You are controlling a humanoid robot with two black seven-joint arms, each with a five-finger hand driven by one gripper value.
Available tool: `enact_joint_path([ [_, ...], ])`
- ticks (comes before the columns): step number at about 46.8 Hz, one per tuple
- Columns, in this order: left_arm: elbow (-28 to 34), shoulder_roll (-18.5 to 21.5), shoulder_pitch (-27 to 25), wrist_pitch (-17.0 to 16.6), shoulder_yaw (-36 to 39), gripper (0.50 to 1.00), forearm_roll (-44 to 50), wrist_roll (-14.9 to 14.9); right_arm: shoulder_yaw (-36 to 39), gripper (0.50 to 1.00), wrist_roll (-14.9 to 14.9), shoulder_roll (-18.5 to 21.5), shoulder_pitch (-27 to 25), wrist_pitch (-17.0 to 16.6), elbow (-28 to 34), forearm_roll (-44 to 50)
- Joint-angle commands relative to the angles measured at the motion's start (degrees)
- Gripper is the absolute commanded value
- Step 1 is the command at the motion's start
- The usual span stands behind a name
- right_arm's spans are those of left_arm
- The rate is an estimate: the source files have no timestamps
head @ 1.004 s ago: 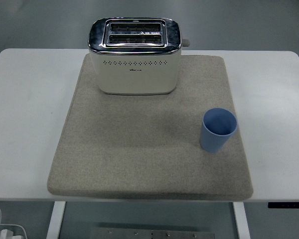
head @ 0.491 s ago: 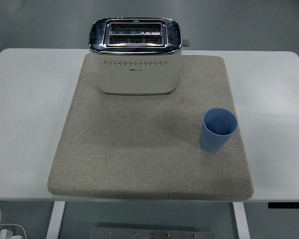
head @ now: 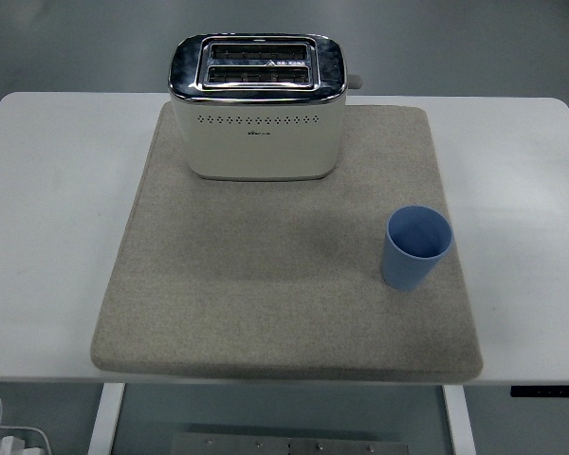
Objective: Put the water cup in front of the bread machine
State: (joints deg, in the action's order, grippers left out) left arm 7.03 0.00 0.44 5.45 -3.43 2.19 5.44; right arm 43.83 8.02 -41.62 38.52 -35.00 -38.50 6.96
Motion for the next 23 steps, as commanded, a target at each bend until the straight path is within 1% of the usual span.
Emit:
enact_joint_path([
  [1, 0.0, 0.0, 0.0, 0.0, 0.0, 1.000, 0.0, 0.0, -0.1, 0.936, 0.1, -0.1, 1.4, 0.0, 2.0, -0.2],
  [5, 0.0, 0.0, 0.0, 0.0, 0.0, 1.000, 0.0, 0.0, -0.1, 0.934, 0.5, 0.1, 3.8, 0.0, 4.6, -0.3],
  [11, 0.0, 0.0, 0.0, 0.0, 0.0, 1.000, 0.0, -0.1, -0.9, 0.936, 0.5, 1.2, 8.8, 0.0, 7.9, 0.0],
  [23, 0.0, 0.0, 0.0, 0.0, 0.0, 1.000, 0.0, 0.0, -1.6, 0.936, 0.5, 7.3, 17.6, 0.0, 16.4, 0.2],
])
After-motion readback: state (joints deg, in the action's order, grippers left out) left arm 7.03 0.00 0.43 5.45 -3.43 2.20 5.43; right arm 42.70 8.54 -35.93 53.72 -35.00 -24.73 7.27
